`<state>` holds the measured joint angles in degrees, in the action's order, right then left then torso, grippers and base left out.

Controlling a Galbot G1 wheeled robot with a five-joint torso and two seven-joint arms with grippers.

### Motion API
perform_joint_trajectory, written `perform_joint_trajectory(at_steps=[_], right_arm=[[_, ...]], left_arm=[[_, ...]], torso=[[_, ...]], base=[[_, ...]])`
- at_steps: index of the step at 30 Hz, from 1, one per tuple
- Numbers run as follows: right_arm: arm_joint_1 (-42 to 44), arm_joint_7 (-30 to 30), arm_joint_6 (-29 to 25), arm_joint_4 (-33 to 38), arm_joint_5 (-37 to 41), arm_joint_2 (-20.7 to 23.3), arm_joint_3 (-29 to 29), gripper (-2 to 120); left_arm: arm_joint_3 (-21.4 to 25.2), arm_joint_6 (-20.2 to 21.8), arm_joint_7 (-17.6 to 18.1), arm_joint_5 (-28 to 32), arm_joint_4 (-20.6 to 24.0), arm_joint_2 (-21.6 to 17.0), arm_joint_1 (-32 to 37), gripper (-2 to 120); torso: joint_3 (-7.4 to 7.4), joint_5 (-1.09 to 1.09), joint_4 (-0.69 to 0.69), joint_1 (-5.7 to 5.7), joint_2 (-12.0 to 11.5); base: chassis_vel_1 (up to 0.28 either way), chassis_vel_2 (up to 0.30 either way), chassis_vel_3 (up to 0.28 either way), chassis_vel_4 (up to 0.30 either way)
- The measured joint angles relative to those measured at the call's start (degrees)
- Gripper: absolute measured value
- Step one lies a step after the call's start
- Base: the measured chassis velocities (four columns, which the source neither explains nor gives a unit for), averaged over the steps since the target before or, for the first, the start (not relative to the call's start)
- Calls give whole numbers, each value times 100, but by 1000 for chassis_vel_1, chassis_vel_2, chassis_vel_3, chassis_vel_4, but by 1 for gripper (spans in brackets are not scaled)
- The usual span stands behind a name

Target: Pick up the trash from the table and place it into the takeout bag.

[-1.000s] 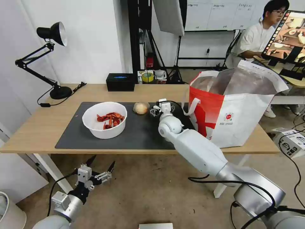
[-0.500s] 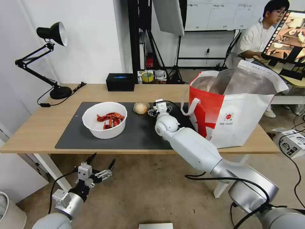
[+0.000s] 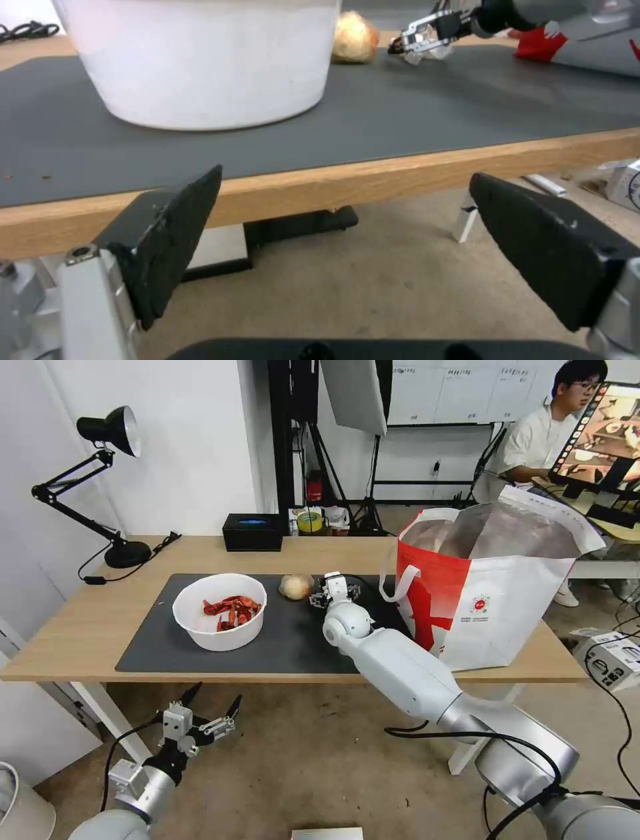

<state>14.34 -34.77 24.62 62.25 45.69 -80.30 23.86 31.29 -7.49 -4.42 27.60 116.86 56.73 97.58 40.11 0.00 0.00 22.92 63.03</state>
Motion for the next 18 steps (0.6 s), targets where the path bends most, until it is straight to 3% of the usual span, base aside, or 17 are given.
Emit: perform_joint_trajectory(at_steps=[9, 13, 18], right_arm=[[0, 2, 0, -42, 102, -15, -17, 99], [27, -8, -1, -53, 128, -7, -26, 78], [56, -23, -6, -35, 132, 15, -36, 65]], left_arm=[[17, -3, 2, -13, 34, 24, 40, 100], [19, -11, 2, -102, 32, 21, 119, 100], [25, -17, 1, -113, 32, 37, 135, 100]], torso=[[0, 0, 0, 0, 0], [0, -1, 0, 0, 0], [0, -1, 1, -1, 0]], base=[[0, 0, 0, 0], [0, 0, 0, 0], [0, 0, 0, 0]])
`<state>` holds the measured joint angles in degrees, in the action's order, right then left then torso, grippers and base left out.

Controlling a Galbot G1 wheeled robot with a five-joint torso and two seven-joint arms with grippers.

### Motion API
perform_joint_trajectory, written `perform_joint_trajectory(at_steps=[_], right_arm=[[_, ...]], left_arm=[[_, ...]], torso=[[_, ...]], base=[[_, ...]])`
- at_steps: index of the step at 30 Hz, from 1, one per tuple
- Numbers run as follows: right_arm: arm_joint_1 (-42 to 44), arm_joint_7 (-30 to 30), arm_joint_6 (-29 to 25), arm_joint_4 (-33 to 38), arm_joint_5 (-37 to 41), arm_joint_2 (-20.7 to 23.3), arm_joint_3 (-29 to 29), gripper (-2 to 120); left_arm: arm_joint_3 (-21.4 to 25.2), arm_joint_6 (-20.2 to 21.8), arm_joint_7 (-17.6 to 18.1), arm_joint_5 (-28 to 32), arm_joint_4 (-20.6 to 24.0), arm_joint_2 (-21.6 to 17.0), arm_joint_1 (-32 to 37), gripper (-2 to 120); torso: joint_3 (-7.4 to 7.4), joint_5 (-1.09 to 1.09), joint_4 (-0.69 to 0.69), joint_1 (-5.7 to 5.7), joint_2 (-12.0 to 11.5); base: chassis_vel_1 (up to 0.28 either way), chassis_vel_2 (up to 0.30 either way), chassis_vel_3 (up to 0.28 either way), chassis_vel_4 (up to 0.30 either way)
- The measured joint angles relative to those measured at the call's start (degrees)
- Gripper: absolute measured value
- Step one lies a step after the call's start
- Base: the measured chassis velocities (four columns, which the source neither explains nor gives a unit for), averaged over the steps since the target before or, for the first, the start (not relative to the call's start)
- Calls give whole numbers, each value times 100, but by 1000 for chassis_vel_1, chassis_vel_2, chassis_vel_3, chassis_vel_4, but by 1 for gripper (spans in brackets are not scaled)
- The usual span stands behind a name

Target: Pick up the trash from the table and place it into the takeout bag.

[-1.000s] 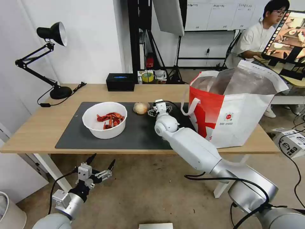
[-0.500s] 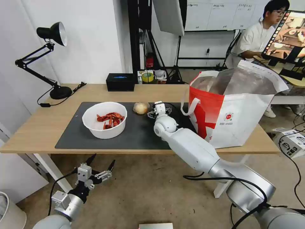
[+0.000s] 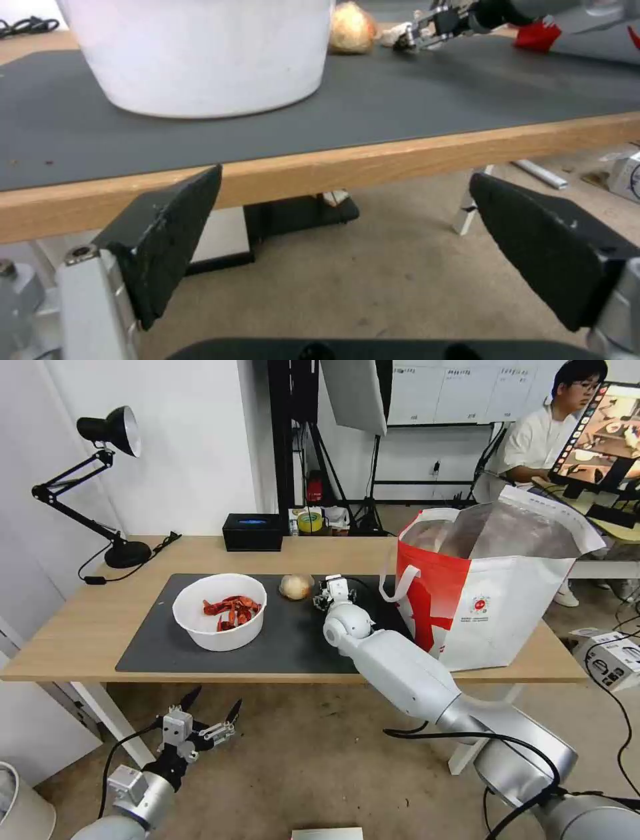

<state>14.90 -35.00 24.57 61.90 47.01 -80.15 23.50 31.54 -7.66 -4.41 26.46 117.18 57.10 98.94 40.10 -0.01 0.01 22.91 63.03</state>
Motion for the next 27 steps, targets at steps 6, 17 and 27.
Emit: perform_joint_trajectory(at_steps=[6, 17, 27], right_arm=[[-10, 4, -5, 5, 8, 30, 14, 43], [111, -7, -63, 280, -5, 216, 35, 1], [184, 180, -378, 495, -22, 424, 32, 0]], left_arm=[[-9, -5, -1, -13, 1, 71, 7, 100], [-46, -10, -7, -46, 36, 117, 15, 100], [-34, -10, -5, -65, 103, 139, 50, 100]], torso=[[0, 0, 0, 0, 0], [0, 0, -1, 0, 0], [0, 0, -1, 0, 0]], base=[[0, 0, 0, 0], [0, 0, 0, 0], [0, 0, 0, 0]])
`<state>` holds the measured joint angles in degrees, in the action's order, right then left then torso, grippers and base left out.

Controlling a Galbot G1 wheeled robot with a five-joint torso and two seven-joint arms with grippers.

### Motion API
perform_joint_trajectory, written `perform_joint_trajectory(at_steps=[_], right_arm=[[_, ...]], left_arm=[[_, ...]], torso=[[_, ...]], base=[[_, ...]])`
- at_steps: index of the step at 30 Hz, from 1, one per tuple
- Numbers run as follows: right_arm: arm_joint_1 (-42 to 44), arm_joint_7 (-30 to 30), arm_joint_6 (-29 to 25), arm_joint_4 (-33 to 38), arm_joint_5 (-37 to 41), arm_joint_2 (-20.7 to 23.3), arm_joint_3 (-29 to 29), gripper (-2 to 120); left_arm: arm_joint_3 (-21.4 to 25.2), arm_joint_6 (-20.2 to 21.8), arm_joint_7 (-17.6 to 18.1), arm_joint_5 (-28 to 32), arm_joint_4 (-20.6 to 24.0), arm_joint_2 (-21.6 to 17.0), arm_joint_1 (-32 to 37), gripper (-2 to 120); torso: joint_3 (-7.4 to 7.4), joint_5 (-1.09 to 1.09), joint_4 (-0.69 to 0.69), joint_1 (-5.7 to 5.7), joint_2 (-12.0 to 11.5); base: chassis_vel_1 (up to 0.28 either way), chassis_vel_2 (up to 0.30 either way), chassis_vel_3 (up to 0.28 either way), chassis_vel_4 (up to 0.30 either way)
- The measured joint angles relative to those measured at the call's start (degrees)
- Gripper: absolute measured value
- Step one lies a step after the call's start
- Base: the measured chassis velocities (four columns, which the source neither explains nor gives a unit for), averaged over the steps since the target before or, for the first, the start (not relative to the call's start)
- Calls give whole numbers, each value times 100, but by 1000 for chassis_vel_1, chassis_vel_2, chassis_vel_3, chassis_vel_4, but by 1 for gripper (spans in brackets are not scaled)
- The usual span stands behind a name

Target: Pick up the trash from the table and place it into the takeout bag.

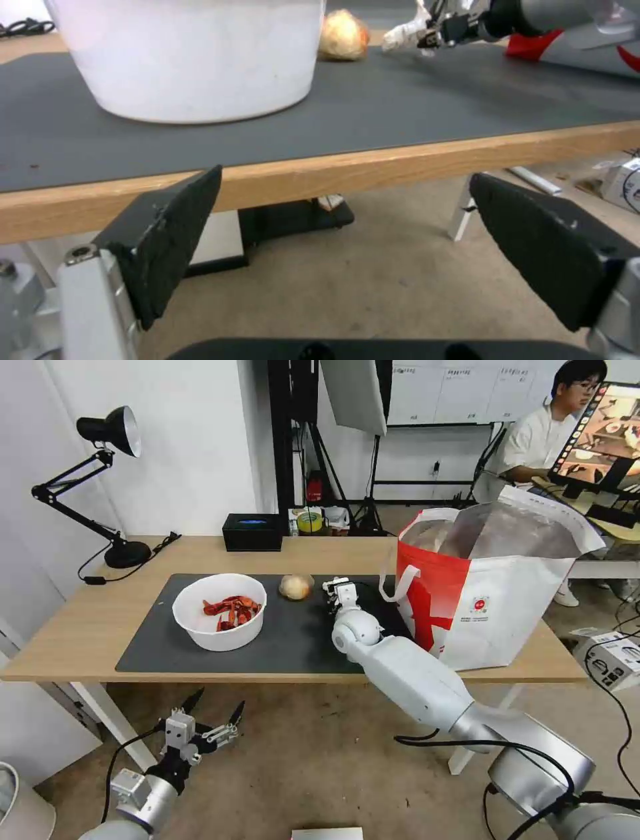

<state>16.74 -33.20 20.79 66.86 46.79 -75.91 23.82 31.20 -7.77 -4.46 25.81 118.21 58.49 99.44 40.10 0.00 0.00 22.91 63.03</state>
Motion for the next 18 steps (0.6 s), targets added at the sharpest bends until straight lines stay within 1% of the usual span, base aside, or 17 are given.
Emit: perform_joint_trajectory(at_steps=[8, 11, 15, 17, 18], right_arm=[[89, 141, -175, 346, -27, 203, 23, 0], [197, 254, -316, 686, -112, 401, 37, 0], [269, 321, -398, 906, -177, 515, 41, 0], [374, 364, -473, 1201, -266, 658, 39, 0], [380, 366, -476, 1217, -270, 666, 38, 0]], left_arm=[[7, 0, 3, -42, 35, 66, 35, 100], [10, 0, 3, -66, 66, 105, 55, 100], [19, 0, 4, -69, 88, 118, 68, 100], [37, 0, 6, -71, 112, 123, 91, 100], [37, 0, 6, -71, 112, 123, 91, 100]], torso=[[0, 0, 0, 0, 0], [0, 0, 0, 1, 0], [0, 0, 0, 0, 0], [0, 0, 0, 1, 0], [0, 0, 0, 1, 0]], base=[[0, 0, 0, 0], [0, 0, 0, 0], [0, 0, 0, 0], [0, 0, 0, 0], [0, 0, 0, 0]])
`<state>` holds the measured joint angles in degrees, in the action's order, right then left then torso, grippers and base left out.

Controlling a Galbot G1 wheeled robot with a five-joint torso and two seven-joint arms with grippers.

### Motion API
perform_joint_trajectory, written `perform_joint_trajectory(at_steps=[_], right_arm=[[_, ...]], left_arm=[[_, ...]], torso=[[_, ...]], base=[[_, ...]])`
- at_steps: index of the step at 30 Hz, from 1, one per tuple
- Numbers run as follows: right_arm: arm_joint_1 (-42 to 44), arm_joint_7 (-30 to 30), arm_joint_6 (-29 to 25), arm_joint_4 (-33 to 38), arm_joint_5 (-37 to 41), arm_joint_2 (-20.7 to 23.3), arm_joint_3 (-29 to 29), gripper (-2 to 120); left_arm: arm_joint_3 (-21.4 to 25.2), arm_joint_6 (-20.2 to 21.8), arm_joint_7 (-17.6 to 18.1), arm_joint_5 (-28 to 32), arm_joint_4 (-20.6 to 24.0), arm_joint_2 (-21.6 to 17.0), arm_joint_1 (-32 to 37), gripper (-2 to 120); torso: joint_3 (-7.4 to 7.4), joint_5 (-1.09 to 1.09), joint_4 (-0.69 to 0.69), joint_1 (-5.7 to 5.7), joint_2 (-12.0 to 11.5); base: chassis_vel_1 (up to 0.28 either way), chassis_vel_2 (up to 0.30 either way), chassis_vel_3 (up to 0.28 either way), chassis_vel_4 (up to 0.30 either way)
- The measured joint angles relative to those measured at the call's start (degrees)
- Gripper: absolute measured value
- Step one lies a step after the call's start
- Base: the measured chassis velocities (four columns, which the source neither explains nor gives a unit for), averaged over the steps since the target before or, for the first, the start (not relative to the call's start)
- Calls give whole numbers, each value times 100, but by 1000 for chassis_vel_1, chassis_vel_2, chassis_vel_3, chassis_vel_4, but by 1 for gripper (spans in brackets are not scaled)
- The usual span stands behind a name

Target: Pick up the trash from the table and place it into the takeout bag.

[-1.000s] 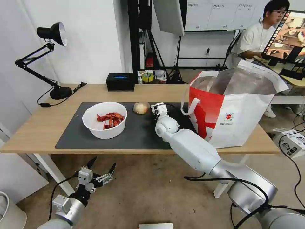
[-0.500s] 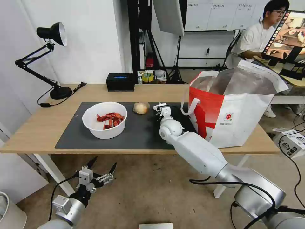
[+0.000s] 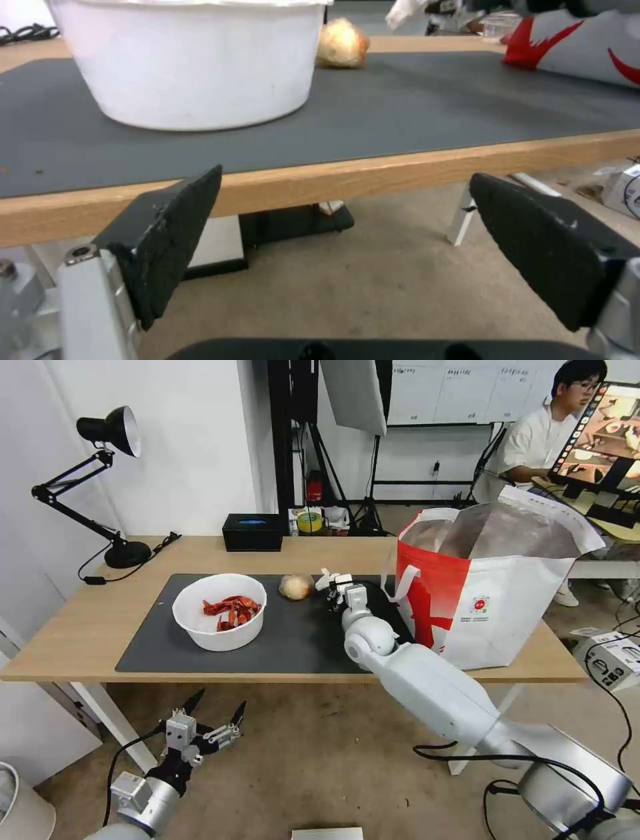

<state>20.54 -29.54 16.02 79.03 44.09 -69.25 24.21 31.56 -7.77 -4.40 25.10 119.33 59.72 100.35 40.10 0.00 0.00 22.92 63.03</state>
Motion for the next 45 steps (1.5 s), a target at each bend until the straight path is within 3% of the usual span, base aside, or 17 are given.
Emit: perform_joint_trajectory(at_steps=[8, 14, 21, 27, 32, 38, 45], right_arm=[[208, 23, -106, 576, -134, 247, -51, 0], [574, 27, -200, 1577, -190, 642, -246, 0], [1082, 75, -294, 2967, -53, 1381, -1016, 0], [1379, 143, -336, 3443, 9, 1707, -1547, 0], [1744, 183, -346, 4052, 386, 2079, -2501, 0], [1754, 123, -333, 4309, 791, 2333, -3085, 0], [1891, 80, -307, 4141, 1017, 2551, -3546, 0]], left_arm=[[46, 0, 5, -1, 39, 2, 41, 100], [105, 0, 19, 3, 131, 7, 108, 100], [125, 6, 110, 24, 208, -29, 136, 100], [141, 10, 158, 26, 327, -96, 192, 100], [179, 27, 169, 40, 455, -163, 233, 100], [175, 40, 170, 40, 497, -216, 256, 100], [168, 47, 171, 66, 546, -338, 244, 100]], torso=[[0, 1, 0, 0, 0], [0, 0, 0, 0, 0], [0, 0, 0, 0, 0], [0, -1, 0, 0, 0], [0, -1, -1, 0, 0], [0, 0, 0, -1, 0], [0, -1, 0, -1, 0]], base=[[0, 0, 0, 0], [0, 0, 0, 0], [0, 0, 0, 0], [0, 0, 0, 0], [0, 0, 0, 0], [0, 0, 0, 0], [0, 0, 0, 0]])
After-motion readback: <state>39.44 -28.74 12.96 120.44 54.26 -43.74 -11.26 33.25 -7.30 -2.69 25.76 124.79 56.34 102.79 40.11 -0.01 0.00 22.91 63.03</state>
